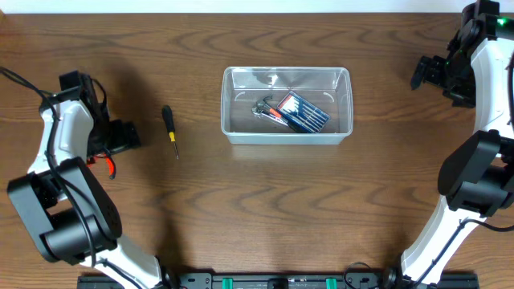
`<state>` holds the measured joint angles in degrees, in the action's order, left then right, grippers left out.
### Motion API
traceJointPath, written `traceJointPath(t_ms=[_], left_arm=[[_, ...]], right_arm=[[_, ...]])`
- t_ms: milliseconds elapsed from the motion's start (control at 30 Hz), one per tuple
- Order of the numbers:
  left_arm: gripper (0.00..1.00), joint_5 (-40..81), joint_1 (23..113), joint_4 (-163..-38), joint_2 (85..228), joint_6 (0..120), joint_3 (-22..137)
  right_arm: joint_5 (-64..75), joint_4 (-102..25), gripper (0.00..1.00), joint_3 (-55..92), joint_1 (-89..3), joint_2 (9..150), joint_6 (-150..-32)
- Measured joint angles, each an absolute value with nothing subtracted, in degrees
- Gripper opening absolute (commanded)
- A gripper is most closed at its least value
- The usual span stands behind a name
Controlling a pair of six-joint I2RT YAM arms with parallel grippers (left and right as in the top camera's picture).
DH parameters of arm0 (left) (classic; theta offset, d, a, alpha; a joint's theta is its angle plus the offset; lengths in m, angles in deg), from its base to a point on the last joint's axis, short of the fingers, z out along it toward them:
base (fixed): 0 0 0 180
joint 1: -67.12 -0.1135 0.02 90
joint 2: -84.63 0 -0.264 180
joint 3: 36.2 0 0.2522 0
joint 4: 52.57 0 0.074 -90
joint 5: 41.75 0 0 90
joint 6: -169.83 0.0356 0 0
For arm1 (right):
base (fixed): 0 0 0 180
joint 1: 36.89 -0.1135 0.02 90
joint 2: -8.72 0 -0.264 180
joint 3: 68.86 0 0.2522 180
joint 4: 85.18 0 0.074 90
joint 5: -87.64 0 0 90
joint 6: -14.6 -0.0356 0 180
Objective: Pack container
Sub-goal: 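Lower the left gripper onto the pliers' jaw joint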
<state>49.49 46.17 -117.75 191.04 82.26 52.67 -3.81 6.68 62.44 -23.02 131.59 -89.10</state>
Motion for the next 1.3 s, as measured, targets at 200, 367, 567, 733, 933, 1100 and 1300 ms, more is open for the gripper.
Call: traceJointPath(t_ms=[200, 367, 567, 733, 933, 1100, 1300], left_arm=[[0.98, 49.27, 45.23, -115.94, 192.77, 83.14, 51.99], [0.98, 48.15, 45.25, -115.17, 192.79, 84.25, 51.99], [0.98, 47.72, 45.25, -113.64, 194.08, 84.80, 51.47], [0.98, 47.30, 45.25, -112.92, 197.68, 84.82, 51.08], [0.98, 46.73, 45.25, -112.66, 198.45, 84.91, 51.10], [0.98, 46.69, 45.25, -112.53, 198.45, 85.21, 51.10], [0.98, 46.71, 45.25, -112.53, 198.45, 85.19, 51.10]], right_arm=[[-3.81, 6.68, 0.99, 62.44, -23.02, 131.59, -89.10], [-3.81, 6.68, 0.99, 62.44, -23.02, 131.59, -89.10], [-3.81, 6.68, 0.99, 62.44, -23.02, 131.59, -89.10], [-3.81, 6.68, 0.99, 62.44, -23.02, 131.59, -89.10], [-3.81, 6.68, 0.99, 62.44, -23.02, 131.59, -89.10], [-3.81, 6.68, 0.99, 62.44, -23.02, 131.59, -89.10], [-3.81, 6.68, 0.99, 62.44, -23.02, 131.59, -89.10]])
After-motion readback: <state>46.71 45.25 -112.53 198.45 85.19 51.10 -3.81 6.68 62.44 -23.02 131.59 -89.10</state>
